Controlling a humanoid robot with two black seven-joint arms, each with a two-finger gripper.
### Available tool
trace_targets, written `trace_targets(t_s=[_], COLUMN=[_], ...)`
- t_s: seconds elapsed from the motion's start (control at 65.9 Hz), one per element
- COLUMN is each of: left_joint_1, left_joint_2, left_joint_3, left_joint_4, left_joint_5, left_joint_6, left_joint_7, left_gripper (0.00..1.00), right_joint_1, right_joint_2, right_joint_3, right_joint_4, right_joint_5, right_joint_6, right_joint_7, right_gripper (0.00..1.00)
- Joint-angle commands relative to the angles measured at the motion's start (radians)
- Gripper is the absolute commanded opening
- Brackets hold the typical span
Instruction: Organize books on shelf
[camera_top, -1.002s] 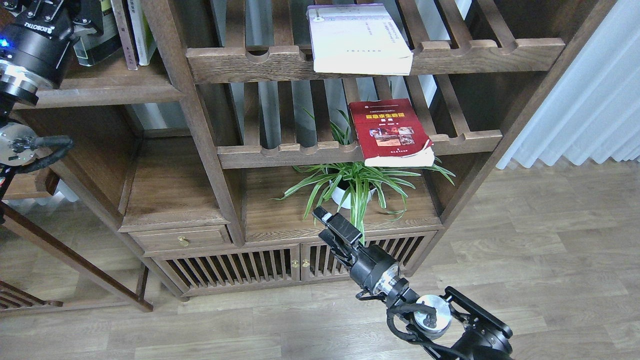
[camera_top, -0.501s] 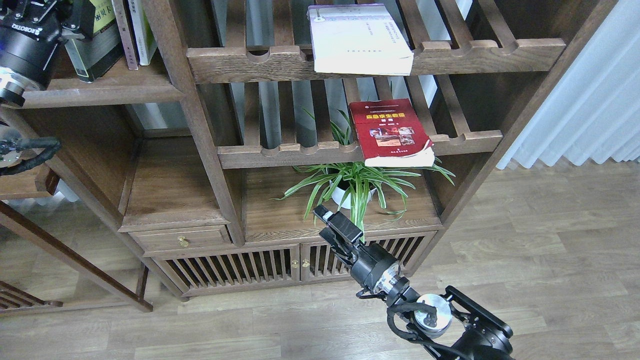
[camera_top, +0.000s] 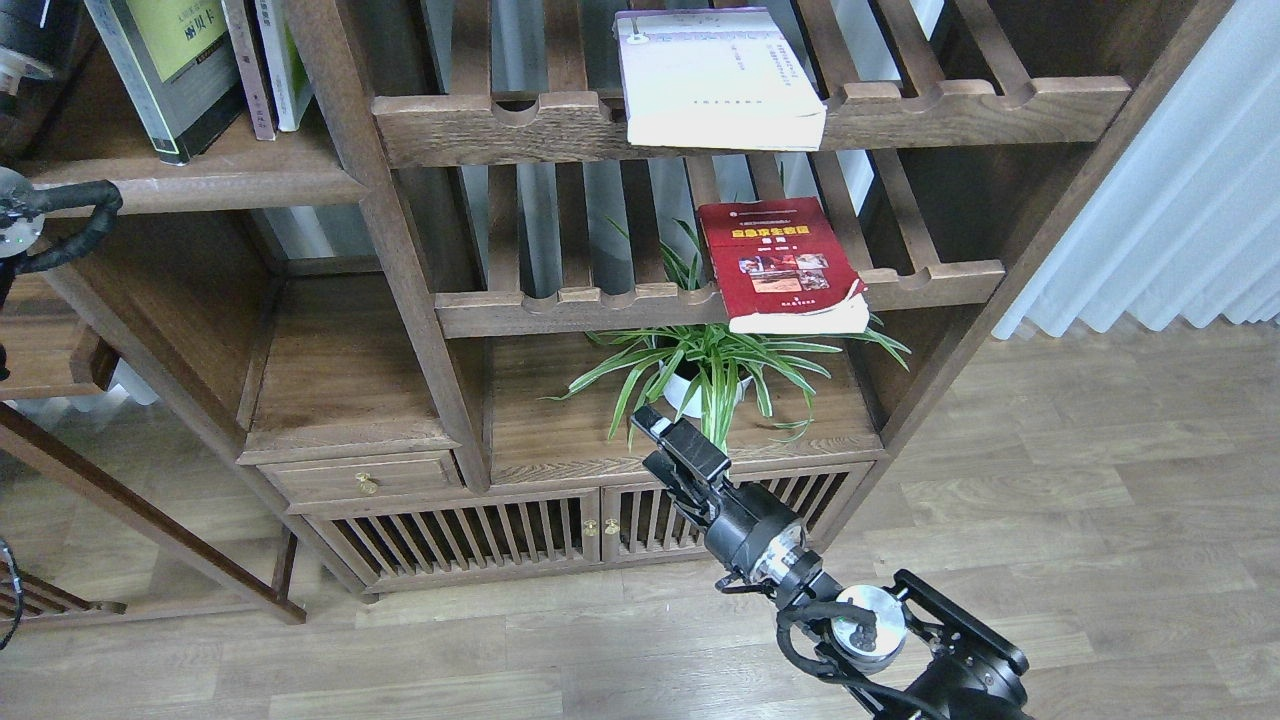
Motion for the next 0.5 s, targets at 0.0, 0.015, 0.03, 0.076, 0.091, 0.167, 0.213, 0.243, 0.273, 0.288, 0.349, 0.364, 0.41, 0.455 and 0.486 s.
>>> trace_targets(t_s=[0.0, 0.015, 0.03, 0.076, 0.091, 0.167, 0.213, 0.243, 0.273, 0.288, 0.349, 0.364, 0.41, 0.455, 0.486], left_joint_1=[-0.006, -0.008, -0.011, -0.019, -0.022, -0.028, -0.031, -0.031, -0.029, -0.029, -0.019, -0.017, -0.006, 0.000, 0.007], left_joint_2=[-0.016, -0.019, -0.023, -0.037, -0.049, -0.060, -0.060, -0.062, -0.068, -0.069, -0.088, -0.088, -0.088, -0.083, -0.079], left_joint_3=[-0.019, -0.022, -0.025, -0.037, -0.045, -0.060, -0.068, -0.070, -0.077, -0.079, -0.114, -0.116, -0.122, -0.126, -0.126], left_joint_4=[-0.002, -0.002, -0.002, -0.003, -0.003, -0.002, -0.002, -0.002, -0.006, -0.009, -0.068, -0.071, -0.083, -0.086, -0.088], left_joint_5=[-0.037, -0.040, -0.046, -0.068, -0.086, -0.126, -0.137, -0.144, -0.160, -0.164, -0.288, -0.301, -0.382, -0.434, -0.470], left_joint_6=[-0.001, -0.001, -0.001, -0.005, -0.005, -0.003, -0.005, -0.005, -0.008, -0.011, -0.069, -0.075, -0.109, -0.146, -0.175], left_joint_7=[0.000, 0.000, 0.000, 0.000, 0.000, 0.000, 0.000, 0.000, 0.000, 0.000, 0.000, 0.000, 0.000, 0.000, 0.000], left_gripper=[0.46, 0.46, 0.46, 0.46, 0.47, 0.47, 0.47, 0.47, 0.47, 0.48, 0.48, 0.48, 0.48, 0.49, 0.49], right_joint_1=[0.000, 0.000, 0.000, 0.000, 0.000, 0.000, 0.000, -0.002, -0.002, -0.002, -0.002, -0.002, -0.003, -0.003, -0.005], right_joint_2=[0.000, 0.000, 0.000, 0.000, 0.000, 0.000, 0.000, 0.000, 0.000, 0.000, 0.000, 0.000, 0.000, 0.000, 0.000], right_joint_3=[0.000, 0.000, 0.000, 0.001, 0.001, 0.008, 0.017, 0.021, 0.027, 0.029, 0.034, 0.035, 0.050, 0.063, 0.072], right_joint_4=[0.000, 0.000, -0.002, -0.003, -0.005, -0.008, -0.008, -0.006, -0.006, -0.006, 0.001, 0.001, 0.006, 0.011, 0.017], right_joint_5=[0.000, 0.000, 0.000, 0.000, 0.000, 0.000, 0.000, 0.000, 0.000, 0.000, 0.002, 0.002, 0.002, 0.002, 0.002], right_joint_6=[0.001, 0.001, 0.001, 0.001, 0.001, 0.001, 0.001, 0.001, 0.001, 0.001, 0.004, 0.004, 0.008, 0.013, 0.016], right_joint_7=[0.001, 0.001, 0.001, 0.001, 0.003, 0.004, 0.004, 0.004, 0.004, 0.004, 0.008, 0.008, 0.006, 0.006, 0.004], right_gripper=[0.99, 0.99, 0.99, 0.99, 0.99, 0.99, 0.99, 0.99, 0.99, 0.99, 0.99, 0.99, 0.99, 0.99, 0.99])
